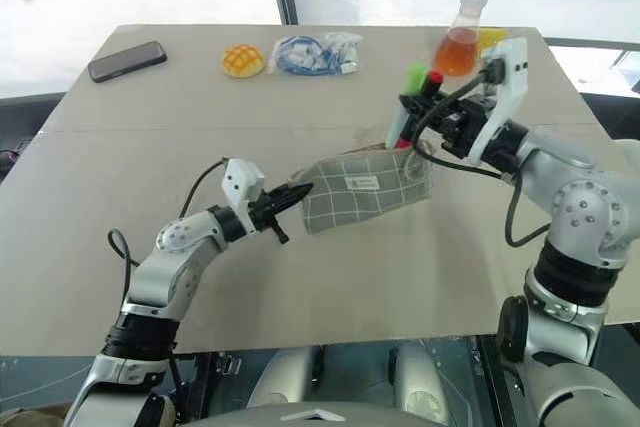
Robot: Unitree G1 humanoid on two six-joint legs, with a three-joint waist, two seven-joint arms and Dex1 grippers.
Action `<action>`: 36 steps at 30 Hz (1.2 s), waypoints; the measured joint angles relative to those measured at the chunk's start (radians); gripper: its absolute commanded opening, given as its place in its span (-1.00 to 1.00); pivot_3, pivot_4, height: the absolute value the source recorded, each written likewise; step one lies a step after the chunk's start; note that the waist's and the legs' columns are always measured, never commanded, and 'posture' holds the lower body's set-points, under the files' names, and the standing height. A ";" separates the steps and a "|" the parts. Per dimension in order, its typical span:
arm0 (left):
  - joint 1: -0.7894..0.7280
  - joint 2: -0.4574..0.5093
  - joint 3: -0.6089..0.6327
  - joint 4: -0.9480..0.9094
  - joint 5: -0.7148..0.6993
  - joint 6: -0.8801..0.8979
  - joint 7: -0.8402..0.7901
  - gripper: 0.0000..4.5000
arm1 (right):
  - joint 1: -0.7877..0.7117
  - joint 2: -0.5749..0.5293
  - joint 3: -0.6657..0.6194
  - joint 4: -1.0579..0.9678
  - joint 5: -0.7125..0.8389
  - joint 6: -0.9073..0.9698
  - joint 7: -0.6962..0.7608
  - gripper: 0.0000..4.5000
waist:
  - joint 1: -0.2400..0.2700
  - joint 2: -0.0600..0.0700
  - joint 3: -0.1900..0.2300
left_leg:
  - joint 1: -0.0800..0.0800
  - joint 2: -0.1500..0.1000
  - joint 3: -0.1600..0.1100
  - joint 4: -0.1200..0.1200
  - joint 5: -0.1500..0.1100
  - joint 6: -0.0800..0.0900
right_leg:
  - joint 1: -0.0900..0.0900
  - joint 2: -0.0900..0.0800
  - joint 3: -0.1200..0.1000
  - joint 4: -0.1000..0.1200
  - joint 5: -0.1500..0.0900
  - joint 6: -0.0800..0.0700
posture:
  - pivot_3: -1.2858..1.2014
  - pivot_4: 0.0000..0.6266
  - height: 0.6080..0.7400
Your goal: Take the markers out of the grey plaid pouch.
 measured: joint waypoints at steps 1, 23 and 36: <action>0.004 0.001 0.000 0.000 0.006 -0.013 0.000 -1.00 | 0.003 -0.013 -0.002 0.003 0.018 0.004 0.002 -0.66 | -0.002 0.001 0.000 | 0.000 0.000 0.000 -0.001 0.000 0.000 | 0.000 0.000 0.000 0.000 0.000 0.000 | 0.03 -0.52 1.00; 0.038 -0.007 -0.010 -0.059 0.016 -0.042 -0.037 -1.00 | 0.191 -0.203 0.540 -0.093 -0.176 -0.274 0.119 -0.66 | -0.004 0.000 0.000 | 0.001 0.001 0.000 0.000 0.000 0.000 | 0.000 0.001 -0.001 0.000 -0.001 0.000 | 0.03 -0.52 1.00; 0.038 -0.007 -0.035 -0.060 0.033 -0.063 -0.047 -1.00 | 0.215 -0.205 0.681 -0.053 -0.328 -0.374 0.125 -0.66 | -0.003 -0.002 -0.002 | 0.002 0.001 0.000 0.000 0.000 0.000 | 0.000 0.001 -0.001 0.000 -0.001 -0.001 | 0.03 -0.52 1.00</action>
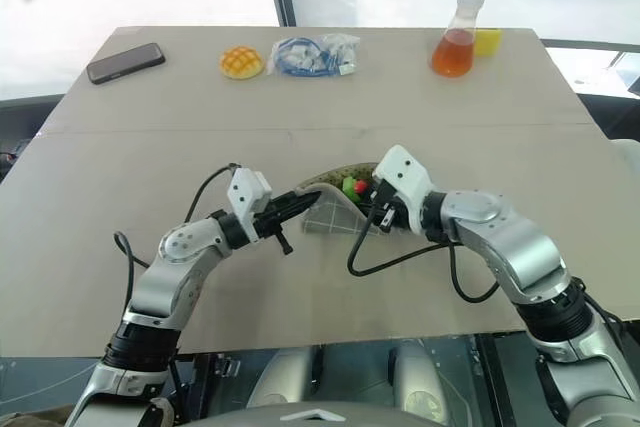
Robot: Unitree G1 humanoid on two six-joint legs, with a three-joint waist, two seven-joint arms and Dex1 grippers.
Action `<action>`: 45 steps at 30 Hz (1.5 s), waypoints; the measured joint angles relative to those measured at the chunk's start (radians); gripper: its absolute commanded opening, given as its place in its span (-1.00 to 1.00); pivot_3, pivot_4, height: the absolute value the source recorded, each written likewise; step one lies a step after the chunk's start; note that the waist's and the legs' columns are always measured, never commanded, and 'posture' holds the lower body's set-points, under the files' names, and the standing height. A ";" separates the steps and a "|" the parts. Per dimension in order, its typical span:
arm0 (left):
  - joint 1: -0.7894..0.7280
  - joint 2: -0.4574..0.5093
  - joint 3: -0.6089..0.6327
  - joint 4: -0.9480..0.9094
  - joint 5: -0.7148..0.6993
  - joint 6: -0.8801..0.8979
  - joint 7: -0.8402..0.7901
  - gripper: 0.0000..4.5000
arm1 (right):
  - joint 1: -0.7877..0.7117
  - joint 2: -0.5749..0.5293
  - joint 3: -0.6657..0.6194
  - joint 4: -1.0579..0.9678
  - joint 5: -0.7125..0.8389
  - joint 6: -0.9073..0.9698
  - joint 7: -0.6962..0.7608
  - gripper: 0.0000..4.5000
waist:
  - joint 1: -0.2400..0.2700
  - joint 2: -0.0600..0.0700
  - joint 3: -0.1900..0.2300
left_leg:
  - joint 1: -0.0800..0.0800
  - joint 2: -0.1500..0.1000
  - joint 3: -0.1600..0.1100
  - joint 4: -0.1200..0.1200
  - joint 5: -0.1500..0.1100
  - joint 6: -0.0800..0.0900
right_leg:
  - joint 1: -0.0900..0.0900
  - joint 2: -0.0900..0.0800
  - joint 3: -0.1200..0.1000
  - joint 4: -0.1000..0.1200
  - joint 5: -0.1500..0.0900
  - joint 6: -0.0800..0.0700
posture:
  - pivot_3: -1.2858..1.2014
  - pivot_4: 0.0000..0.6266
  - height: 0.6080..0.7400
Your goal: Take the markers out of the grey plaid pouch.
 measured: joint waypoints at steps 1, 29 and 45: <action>0.000 0.000 -0.001 0.000 0.000 -0.001 0.000 -1.00 | 0.000 0.000 0.005 0.000 -0.009 -0.006 0.004 -0.66 | 0.000 0.000 0.000 | 0.000 0.000 0.000 0.000 0.000 0.000 | 0.000 0.000 0.000 0.000 0.000 0.000 | 0.03 -0.52 1.00; 0.018 0.000 -0.005 0.016 0.006 -0.067 -0.011 -1.00 | -0.141 0.147 -0.320 -0.058 0.278 0.115 -0.082 -0.66 | 0.000 0.001 0.001 | -0.001 0.000 -0.001 0.000 0.000 0.000 | 0.000 0.000 -0.001 0.000 0.001 0.001 | 0.03 -0.52 1.00; 0.065 0.012 -0.010 0.074 0.055 -0.223 -0.029 -1.00 | -0.159 0.009 -0.168 -0.040 0.179 0.069 -0.039 -0.66 | 0.003 0.002 0.001 | -0.001 0.000 0.001 -0.002 0.000 0.000 | -0.001 0.000 0.000 -0.001 0.000 0.000 | 0.03 -0.52 1.00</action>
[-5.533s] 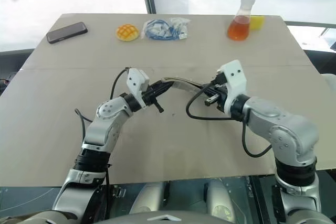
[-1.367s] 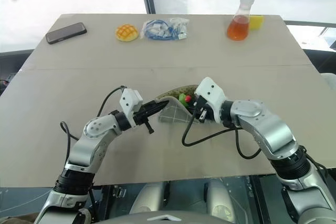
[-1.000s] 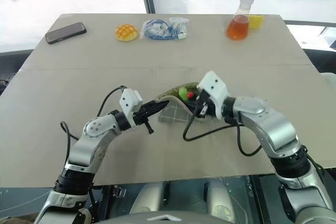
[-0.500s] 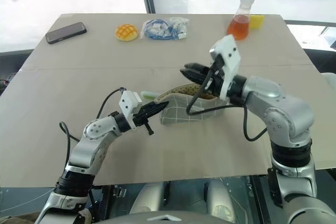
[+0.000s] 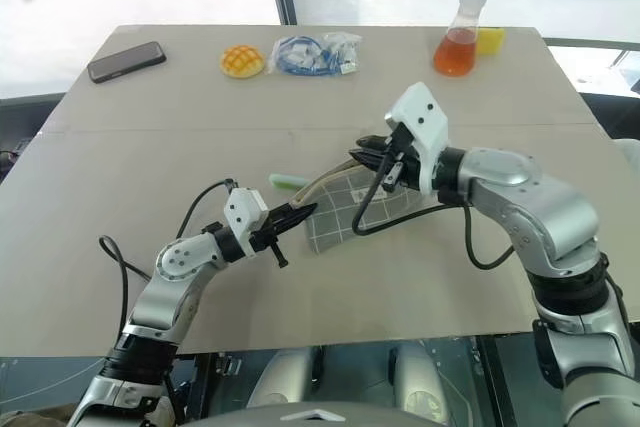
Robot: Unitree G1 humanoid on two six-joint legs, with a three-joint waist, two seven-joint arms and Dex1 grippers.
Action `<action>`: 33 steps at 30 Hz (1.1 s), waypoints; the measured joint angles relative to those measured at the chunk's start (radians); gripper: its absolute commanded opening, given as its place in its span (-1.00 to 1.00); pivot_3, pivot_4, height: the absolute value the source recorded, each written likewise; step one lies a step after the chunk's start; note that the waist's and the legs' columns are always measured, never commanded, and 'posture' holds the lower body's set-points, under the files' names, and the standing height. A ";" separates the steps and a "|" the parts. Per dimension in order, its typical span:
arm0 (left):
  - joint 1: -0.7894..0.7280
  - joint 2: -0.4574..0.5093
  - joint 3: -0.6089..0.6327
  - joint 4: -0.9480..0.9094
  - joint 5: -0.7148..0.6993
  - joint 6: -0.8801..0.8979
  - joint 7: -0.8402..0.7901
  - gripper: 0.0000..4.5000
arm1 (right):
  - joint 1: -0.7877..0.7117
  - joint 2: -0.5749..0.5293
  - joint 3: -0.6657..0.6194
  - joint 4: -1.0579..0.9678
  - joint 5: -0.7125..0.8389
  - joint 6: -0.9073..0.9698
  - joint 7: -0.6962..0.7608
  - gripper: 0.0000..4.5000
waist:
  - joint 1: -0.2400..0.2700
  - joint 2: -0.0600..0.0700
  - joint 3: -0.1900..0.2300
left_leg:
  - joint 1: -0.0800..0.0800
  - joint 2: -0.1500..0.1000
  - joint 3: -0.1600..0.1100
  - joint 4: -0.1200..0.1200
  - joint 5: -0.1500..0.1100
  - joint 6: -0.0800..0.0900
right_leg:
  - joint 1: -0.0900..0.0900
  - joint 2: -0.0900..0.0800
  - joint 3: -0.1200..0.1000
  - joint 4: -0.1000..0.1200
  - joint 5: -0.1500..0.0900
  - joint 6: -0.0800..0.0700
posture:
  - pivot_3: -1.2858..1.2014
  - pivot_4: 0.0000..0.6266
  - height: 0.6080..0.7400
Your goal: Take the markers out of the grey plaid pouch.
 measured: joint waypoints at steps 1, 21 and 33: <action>0.001 0.003 -0.002 -0.005 0.008 -0.009 -0.001 -1.00 | -0.010 0.005 0.007 0.008 -0.003 -0.001 0.003 -0.66 | -0.001 0.000 0.000 | 0.000 0.000 0.000 0.000 0.000 0.000 | 0.000 0.000 0.000 0.000 0.000 0.000 | 0.03 -0.52 1.00; 0.107 0.039 -0.080 -0.114 0.054 -0.014 -0.028 -1.00 | -0.327 0.317 0.496 0.727 -0.486 -0.371 0.201 0.16 | -0.010 0.002 0.001 | 0.002 0.001 -0.001 -0.001 0.000 0.000 | -0.002 0.002 0.000 0.004 0.001 0.001 | 0.03 -0.52 1.00; 0.107 0.028 -0.090 -0.132 0.084 0.007 0.001 -1.00 | -0.421 0.435 0.472 1.096 -0.638 -0.546 0.228 -0.83 | -0.007 0.003 0.001 | 0.002 0.000 -0.001 -0.001 0.000 -0.001 | -0.002 0.002 0.000 0.006 0.001 0.001 | 0.03 -0.52 1.00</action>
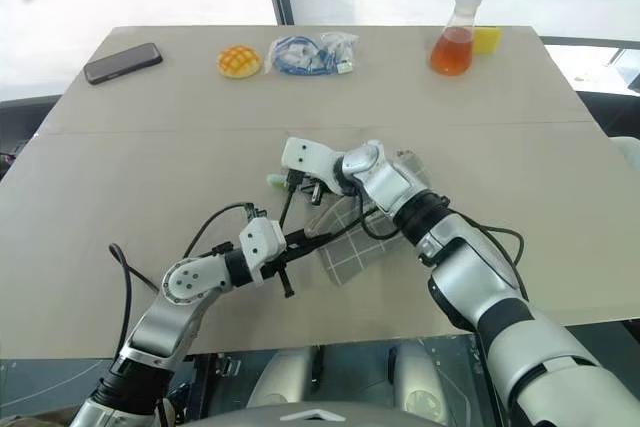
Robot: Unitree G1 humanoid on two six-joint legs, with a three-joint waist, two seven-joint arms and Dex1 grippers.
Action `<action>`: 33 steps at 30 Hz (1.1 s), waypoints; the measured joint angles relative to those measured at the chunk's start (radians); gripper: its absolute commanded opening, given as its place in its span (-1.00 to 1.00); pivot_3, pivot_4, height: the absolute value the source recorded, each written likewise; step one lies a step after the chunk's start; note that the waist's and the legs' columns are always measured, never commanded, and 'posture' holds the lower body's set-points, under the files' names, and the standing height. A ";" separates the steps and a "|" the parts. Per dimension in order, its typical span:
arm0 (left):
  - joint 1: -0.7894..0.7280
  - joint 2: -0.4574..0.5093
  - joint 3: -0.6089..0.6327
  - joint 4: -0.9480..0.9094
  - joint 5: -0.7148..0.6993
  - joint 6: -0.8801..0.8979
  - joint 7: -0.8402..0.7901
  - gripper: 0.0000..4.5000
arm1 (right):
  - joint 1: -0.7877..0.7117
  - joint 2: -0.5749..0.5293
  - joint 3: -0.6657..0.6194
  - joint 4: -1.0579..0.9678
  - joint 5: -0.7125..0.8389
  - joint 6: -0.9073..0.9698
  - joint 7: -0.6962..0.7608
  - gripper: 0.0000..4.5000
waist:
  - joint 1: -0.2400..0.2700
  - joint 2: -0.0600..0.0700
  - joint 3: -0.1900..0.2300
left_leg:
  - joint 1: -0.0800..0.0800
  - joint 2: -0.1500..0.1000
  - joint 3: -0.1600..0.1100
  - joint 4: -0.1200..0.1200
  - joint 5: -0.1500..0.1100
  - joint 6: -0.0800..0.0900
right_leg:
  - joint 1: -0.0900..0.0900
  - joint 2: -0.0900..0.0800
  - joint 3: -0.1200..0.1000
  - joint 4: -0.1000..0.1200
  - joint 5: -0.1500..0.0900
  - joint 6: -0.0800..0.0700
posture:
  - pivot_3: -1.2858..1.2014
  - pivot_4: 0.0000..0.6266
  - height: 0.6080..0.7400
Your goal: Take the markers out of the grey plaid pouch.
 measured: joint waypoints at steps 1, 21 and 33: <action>-0.001 -0.002 0.000 0.000 0.000 0.004 0.002 -1.00 | 0.000 -0.013 -0.033 -0.029 0.010 0.011 0.003 -0.83 | 0.001 0.000 0.000 | 0.000 0.000 0.000 0.000 0.000 0.000 | 0.000 0.000 0.000 0.000 0.000 0.000 | 0.03 -0.52 1.00; -0.255 0.041 0.167 0.294 0.001 -0.178 0.035 -1.00 | 0.435 -0.530 -0.743 -0.554 0.174 0.454 -0.290 -0.83 | -0.014 0.001 0.000 | 0.000 0.000 0.009 -0.001 0.000 0.001 | 0.000 -0.002 0.007 -0.002 0.000 0.000 | 0.03 -0.52 1.00; -0.362 0.116 0.165 0.438 -0.029 -0.308 -0.163 -1.00 | 0.686 -0.512 -0.686 -0.637 0.159 0.329 -0.294 0.22 | -0.015 0.001 0.000 | 0.000 0.000 0.009 0.001 -0.001 0.002 | 0.001 -0.001 0.007 -0.002 0.000 0.001 | 0.03 -0.52 1.00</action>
